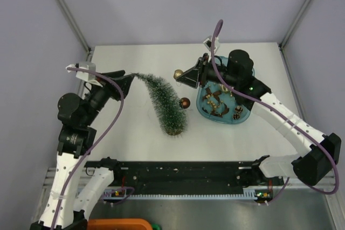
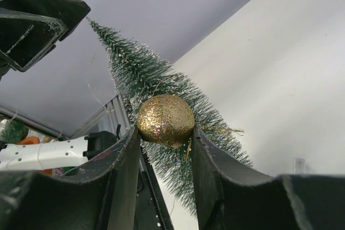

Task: Decorate the small christmas tree

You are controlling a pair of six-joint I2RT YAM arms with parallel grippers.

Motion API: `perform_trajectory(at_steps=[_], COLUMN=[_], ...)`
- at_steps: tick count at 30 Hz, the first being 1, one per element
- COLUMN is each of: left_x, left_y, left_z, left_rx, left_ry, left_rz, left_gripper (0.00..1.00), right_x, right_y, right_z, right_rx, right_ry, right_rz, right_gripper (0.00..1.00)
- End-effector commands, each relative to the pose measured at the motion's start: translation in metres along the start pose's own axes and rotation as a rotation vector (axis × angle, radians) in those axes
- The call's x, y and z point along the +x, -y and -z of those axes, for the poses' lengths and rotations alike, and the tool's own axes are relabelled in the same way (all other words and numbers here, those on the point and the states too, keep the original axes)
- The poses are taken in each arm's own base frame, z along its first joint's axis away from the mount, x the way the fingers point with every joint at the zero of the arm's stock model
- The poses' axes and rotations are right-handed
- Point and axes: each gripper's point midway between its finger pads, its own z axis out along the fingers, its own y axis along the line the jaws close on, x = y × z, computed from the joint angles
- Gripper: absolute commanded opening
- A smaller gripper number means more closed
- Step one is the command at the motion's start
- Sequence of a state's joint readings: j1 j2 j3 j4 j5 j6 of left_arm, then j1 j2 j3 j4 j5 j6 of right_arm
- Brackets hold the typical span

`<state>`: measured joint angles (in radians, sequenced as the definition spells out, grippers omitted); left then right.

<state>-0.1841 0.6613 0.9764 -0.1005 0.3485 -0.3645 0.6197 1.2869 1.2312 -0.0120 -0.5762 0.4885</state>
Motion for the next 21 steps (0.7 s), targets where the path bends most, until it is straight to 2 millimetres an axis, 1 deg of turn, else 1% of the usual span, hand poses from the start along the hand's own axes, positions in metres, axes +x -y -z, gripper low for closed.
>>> perform_trajectory(at_steps=[1,3,4,5,7,8,11,14,16,18,21], left_x=[-0.037,-0.036,-0.033,-0.029,-0.017,-0.008,0.018,0.041,0.054,0.062,0.07], left_y=[0.003,0.006,0.008,0.012,0.017,0.016,0.015,0.008,0.001,-0.009,-0.015], left_z=[0.02,0.031,0.037,0.043,0.057,0.063,0.081,0.092,0.094,0.091,0.082], left_rx=[-0.054,-0.062,-0.061,-0.051,-0.033,-0.041,-0.059,-0.098,-0.127,-0.169,-0.179], left_ry=[0.059,0.018,-0.007,-0.034,-0.102,-0.15,-0.277,-0.362,-0.394,-0.403,-0.406], left_rz=[-0.141,-0.166,-0.174,-0.179,-0.188,-0.179,-0.149,-0.111,-0.084,-0.065,-0.037], left_gripper=[0.51,0.51,0.54,0.58,0.7,0.78,0.89,0.9,0.88,0.86,0.8], right_x=[-0.033,-0.034,-0.034,-0.035,-0.039,-0.035,-0.036,-0.038,-0.039,-0.039,-0.04], right_y=[-0.025,-0.024,-0.024,-0.025,-0.026,-0.024,-0.025,-0.026,-0.027,-0.027,-0.03], right_z=[0.005,0.005,0.006,0.006,0.006,0.007,0.008,0.009,0.01,0.01,0.012], right_rx=[-0.049,-0.045,-0.043,-0.042,-0.042,-0.031,-0.027,-0.027,-0.028,-0.028,-0.03], right_ry=[0.078,0.077,0.077,0.079,0.087,0.068,0.068,0.071,0.074,0.074,0.077], right_rz=[0.092,0.098,0.099,0.103,0.117,0.104,0.11,0.112,0.114,0.114,0.112], right_gripper=[0.19,0.19,0.19,0.19,0.19,0.19,0.19,0.19,0.19,0.19,0.19])
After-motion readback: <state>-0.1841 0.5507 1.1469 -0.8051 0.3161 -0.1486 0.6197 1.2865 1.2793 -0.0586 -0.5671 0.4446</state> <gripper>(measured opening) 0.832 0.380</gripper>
